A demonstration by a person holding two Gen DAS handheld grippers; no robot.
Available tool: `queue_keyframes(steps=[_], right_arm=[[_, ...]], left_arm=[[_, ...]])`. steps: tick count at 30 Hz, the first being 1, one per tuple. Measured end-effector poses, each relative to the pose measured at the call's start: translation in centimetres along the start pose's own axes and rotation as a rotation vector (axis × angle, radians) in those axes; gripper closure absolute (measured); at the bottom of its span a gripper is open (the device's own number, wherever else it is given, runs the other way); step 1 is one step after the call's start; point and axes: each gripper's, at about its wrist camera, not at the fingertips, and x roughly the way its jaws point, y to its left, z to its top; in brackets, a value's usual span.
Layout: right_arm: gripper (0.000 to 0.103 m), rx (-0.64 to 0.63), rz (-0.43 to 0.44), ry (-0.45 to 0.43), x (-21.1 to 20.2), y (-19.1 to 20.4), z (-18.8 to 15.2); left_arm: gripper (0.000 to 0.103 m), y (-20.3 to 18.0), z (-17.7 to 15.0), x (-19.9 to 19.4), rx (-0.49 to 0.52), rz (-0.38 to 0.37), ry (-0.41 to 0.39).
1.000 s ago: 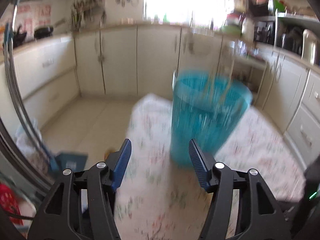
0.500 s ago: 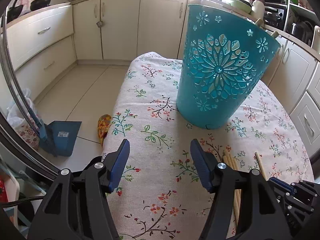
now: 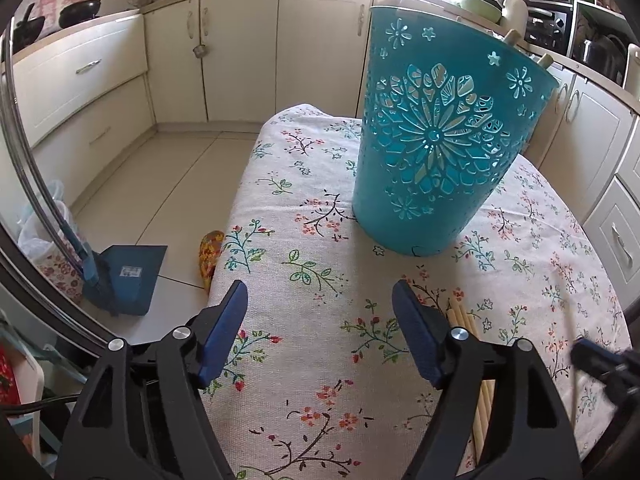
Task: Organize utensils
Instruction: 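Lift the chopstick with the right tool and release it into the basket, then bring both open tools back over the remaining chopsticks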
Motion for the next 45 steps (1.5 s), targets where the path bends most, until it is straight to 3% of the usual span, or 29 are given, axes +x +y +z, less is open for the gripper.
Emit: queue_keyframes(steps=[5,11,18,28,33,40,41,45], right_arm=[[0.097,0.04,0.094,-0.085,-2.7,0.4,1.7],[0.097,0.024,0.178,-0.24,-6.2,2.2,6.1],[0.097,-0.025,0.22,-0.373,-9.3,4.3,11.1],[0.097,-0.105,0.206,-0.518,-11.3,7.3,17.9],[0.097,-0.124,0.15,-0.452,-7.0,7.9,19.3],[0.095,-0.127,0.04,-0.246,1.6,7.4,18.5],[0.09,-0.122,0.026,-0.234,2.1,7.2,18.3],[0.084,-0.096,0.023,-0.247,1.4,6.8,17.6]], left_arm=[[0.03,0.0,0.0,0.0,-0.001,0.002,0.002],[0.029,0.0,0.0,0.0,0.0,0.005,0.004],[0.029,0.1,0.0,0.0,-0.003,-0.002,0.003],[0.029,0.3,0.0,-0.1,-0.008,-0.014,-0.004],[0.029,0.4,0.0,-0.2,-0.014,-0.022,-0.008],[0.029,0.6,0.0,-0.3,-0.022,-0.032,-0.012],[0.029,0.6,0.0,-0.3,-0.023,-0.033,-0.012],[0.028,0.7,0.0,-0.2,-0.026,-0.035,-0.012]])
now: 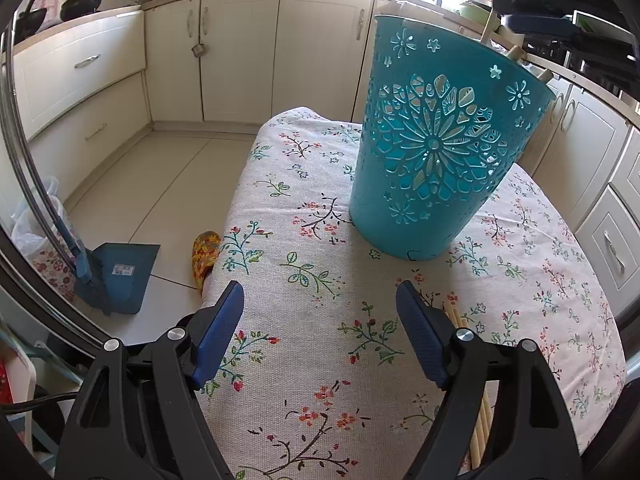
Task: Organize utensils
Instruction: 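Bring both open tools back over the remaining chopsticks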
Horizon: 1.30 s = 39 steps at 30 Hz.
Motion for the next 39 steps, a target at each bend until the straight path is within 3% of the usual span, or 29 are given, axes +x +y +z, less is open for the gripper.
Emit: queue_keyframes(steps=[4,7,15,17,30,34,39], right_arm=[[0.082,0.009,-0.005,-0.047,-3.1,-0.2,-1.2],[0.082,0.044,0.001,-0.028,-4.9,-0.9,-3.7],[0.084,0.071,-0.025,0.291,-2.3,-1.8,-15.8],[0.084,0.077,-0.034,0.311,-1.8,-1.8,-17.1],[0.086,0.02,-0.073,0.338,0.2,-1.4,-18.7],[0.094,-0.033,-0.109,0.332,0.6,-1.0,-18.7],[0.095,-0.08,-0.136,0.345,-0.4,-1.8,-18.9]], left_arm=[[0.028,0.0,0.0,0.0,0.0,0.001,-0.001],[0.027,0.1,0.0,0.0,-0.001,0.004,-0.001],[0.026,0.1,0.0,0.0,-0.001,0.014,0.001],[0.026,0.1,0.0,0.1,-0.002,0.017,0.001],[0.026,0.1,0.0,0.2,0.0,0.02,0.004],[0.025,0.1,0.0,0.2,0.0,0.02,0.004],[0.025,-0.6,-0.2,0.6,0.037,0.001,0.029]])
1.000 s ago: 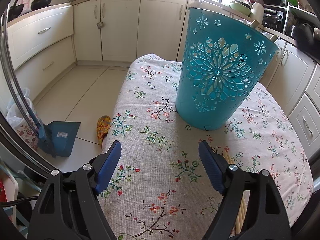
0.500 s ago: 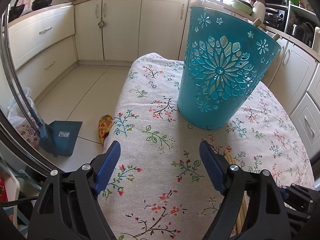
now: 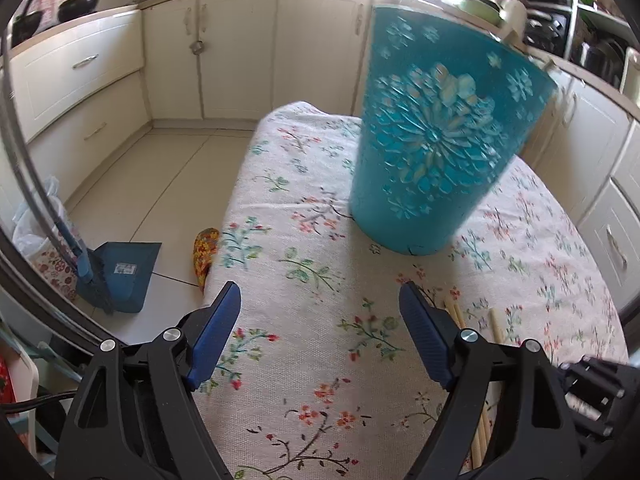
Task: Organize utensils
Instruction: 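Bring both open tools back over the remaining chopsticks, then lower the left tool onto a chopstick and close its fingers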
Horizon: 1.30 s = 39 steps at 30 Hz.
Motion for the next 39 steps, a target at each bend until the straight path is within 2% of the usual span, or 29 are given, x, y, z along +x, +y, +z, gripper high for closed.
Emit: queue_keyframes(steps=[5,9,17,27,32,35,37,39], right_arm=[[0.097,0.108,0.006,-0.014,-1.3,-3.4,-1.3],[0.098,0.123,0.017,-0.02,-1.4,-3.7,-1.4],[0.098,0.143,0.049,-0.019,-1.6,-4.3,-1.6],[0.098,0.16,0.066,-0.013,-1.5,-4.6,-1.5],[0.098,0.167,0.07,-0.013,-1.5,-4.7,-1.5],[0.098,0.169,0.069,-0.016,-1.5,-4.8,-1.5],[0.098,0.17,0.069,-0.018,-1.5,-4.8,-1.6],[0.098,0.171,0.069,-0.02,-1.4,-4.8,-1.5]], left_arm=[[0.025,-3.0,-1.3,-0.2,0.152,-0.04,0.065],[0.025,-4.4,-2.3,-0.7,0.167,-0.069,0.091],[0.025,-5.8,-2.8,-0.1,0.214,-0.03,0.131],[0.026,-5.7,-3.4,-0.1,0.2,-0.004,0.162],[0.04,-6.4,-3.3,-0.1,0.209,-0.028,0.157],[0.059,-6.8,-3.0,-0.1,0.217,-0.052,0.163],[0.076,-6.8,-2.8,-0.1,0.218,-0.069,0.179],[0.086,-6.7,-2.7,-0.1,0.22,-0.083,0.195]])
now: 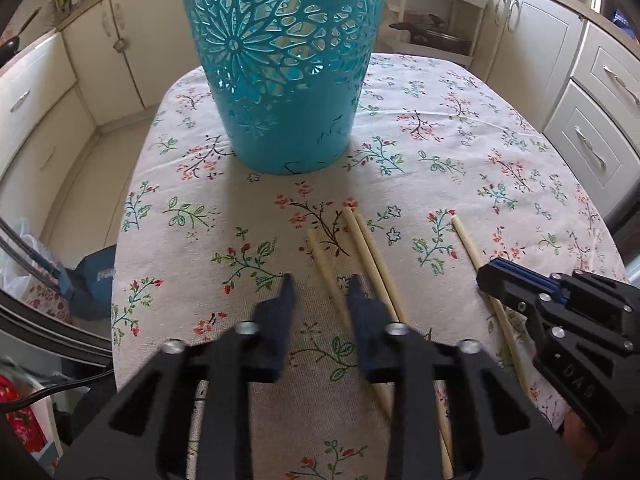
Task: Organize utensils
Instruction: 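Lower the left tool onto a chopstick and close its fingers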
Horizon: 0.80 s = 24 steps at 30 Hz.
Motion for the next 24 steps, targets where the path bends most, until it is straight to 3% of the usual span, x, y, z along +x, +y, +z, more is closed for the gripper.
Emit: queue_keyframes(steps=[4,9,24], right_arm=[[0.098,-0.002,0.001,-0.006,0.0,0.1,0.0],[0.098,0.0,0.006,-0.012,0.0,0.0,-0.1],[0.097,-0.012,0.0,-0.022,0.0,0.0,0.0]], left_arm=[[0.097,0.5,0.2,-0.1,0.005,-0.028,0.052],[0.098,0.4,-0.2,-0.4,0.015,-0.018,0.079],[0.098,-1.5,-1.3,-4.3,0.107,0.032,-0.016]])
